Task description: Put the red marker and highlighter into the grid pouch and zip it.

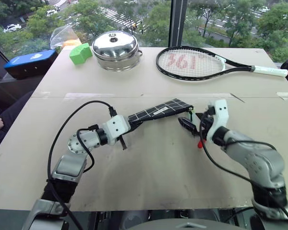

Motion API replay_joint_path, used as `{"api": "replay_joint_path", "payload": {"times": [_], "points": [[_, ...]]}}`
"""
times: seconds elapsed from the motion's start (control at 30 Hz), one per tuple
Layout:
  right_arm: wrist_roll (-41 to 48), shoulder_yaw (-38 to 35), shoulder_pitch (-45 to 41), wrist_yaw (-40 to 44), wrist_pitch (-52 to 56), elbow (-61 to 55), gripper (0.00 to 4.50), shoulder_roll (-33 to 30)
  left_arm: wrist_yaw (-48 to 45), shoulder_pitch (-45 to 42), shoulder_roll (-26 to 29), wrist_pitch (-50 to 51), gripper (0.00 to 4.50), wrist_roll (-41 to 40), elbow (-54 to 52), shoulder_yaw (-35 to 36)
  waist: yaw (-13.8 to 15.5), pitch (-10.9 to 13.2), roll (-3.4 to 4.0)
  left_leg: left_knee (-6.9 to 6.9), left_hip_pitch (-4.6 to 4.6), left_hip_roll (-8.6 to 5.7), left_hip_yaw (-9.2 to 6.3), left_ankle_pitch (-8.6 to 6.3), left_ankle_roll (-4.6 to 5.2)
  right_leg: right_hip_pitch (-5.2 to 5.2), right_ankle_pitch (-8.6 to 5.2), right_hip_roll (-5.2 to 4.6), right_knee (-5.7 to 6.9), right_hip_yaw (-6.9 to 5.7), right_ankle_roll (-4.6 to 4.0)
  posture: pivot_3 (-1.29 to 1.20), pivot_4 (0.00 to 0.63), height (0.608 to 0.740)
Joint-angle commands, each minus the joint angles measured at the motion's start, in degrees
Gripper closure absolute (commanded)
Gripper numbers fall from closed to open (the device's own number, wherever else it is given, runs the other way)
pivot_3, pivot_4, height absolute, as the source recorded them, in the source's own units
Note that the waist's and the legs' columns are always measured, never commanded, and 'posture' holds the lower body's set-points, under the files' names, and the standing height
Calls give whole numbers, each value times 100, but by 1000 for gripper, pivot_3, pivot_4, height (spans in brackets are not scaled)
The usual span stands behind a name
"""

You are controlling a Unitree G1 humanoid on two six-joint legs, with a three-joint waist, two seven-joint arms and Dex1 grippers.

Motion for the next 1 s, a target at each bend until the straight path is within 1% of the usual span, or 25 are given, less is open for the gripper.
{"api": "replay_joint_path", "payload": {"times": [0.03,0.13,0.23,0.27,0.33,0.4,0.47,0.53,0.77,1.0], "points": [[-46,-207,-213,-84,69,35,0,40,112,69,32,178,4455,-94,-485,185,-12,0,-1,0,0,0,2,0,0,0,0,0,-1,2,1,0,150,740],[-9,-271,-334,1,56,199,0,133,149,143,26,266,4455,-66,-628,182,-31,0,-1,-1,3,0,7,0,0,0,-1,2,-2,7,3,0,150,740],[-31,-231,-384,145,29,308,810,134,167,165,12,351,4500,-52,-740,181,-35,0,0,-3,7,2,10,-2,2,-1,-1,4,2,11,3,0,150,740],[-62,-202,-397,220,-45,339,1160,123,156,167,16,361,4500,-49,-768,174,-31,0,0,-4,7,2,9,-5,8,-3,-1,5,3,11,3,0,150,740],[-108,-171,-411,345,-142,383,2035,107,133,185,28,365,4500,-34,-823,155,-30,1,1,-3,5,3,10,-12,19,-6,-1,5,5,12,2,0,150,740],[-192,-122,-426,474,-247,429,2960,62,131,213,33,373,4500,-24,-865,153,-32,0,1,-3,5,2,11,-12,19,-6,-1,5,5,14,2,0,150,740],[-263,-72,-439,598,-334,464,3982,4,128,244,39,361,4500,-14,-884,156,-31,1,1,-4,7,2,13,-12,19,-6,-1,5,5,15,2,0,150,740],[-350,12,-430,776,-399,458,4427,-101,135,262,38,359,4500,-6,-894,159,-32,1,1,-4,6,2,14,-11,18,-7,-1,5,5,15,3,0,150,740],[-444,468,-415,1334,-319,107,4427,-425,233,245,-33,431,4500,32,-912,134,-32,1,1,-4,6,3,15,-12,20,-7,-1,5,4,17,2,0,150,740],[-442,711,-481,1435,-122,-25,4427,-329,306,116,-132,559,4500,8,-929,84,-25,1,1,-4,5,3,15,-12,20,-8,-1,4,4,16,2,0,150,740]]}}
